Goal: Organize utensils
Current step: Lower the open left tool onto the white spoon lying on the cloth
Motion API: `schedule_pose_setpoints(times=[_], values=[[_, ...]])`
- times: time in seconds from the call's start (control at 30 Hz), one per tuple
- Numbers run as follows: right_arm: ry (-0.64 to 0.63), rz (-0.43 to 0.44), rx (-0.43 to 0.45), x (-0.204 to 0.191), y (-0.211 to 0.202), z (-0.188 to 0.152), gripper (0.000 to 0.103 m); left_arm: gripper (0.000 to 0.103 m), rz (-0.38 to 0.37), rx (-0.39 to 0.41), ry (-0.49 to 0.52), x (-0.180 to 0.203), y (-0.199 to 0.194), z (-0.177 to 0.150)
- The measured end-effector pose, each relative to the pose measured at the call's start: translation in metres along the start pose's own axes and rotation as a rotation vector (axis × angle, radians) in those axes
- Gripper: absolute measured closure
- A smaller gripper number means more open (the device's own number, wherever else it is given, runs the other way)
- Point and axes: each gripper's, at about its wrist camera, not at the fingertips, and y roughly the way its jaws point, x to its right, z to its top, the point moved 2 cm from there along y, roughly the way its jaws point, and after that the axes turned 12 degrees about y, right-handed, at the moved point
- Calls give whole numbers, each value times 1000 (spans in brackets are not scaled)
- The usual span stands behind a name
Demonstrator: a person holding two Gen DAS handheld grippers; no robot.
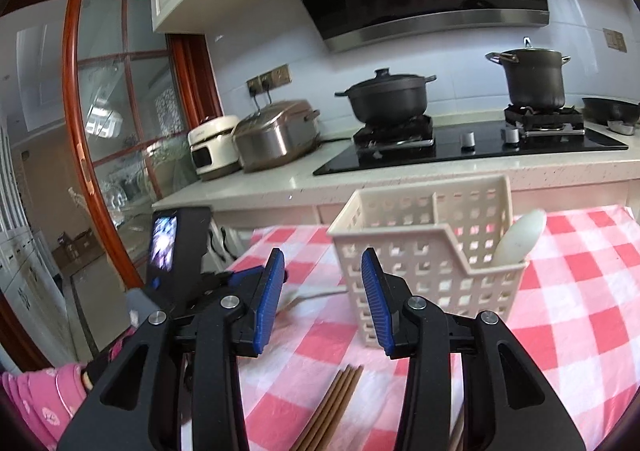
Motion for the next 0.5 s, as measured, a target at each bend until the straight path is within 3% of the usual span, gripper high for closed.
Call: schedule_pose_setpoints(times=[0.3,0.5], values=[[33,-24,-16,8,2,-6,63,69,-89,-90,158,17,27,-4],[41,-17,-16,8,2,-6,63,69,-107,-120,173,19,40,-2]])
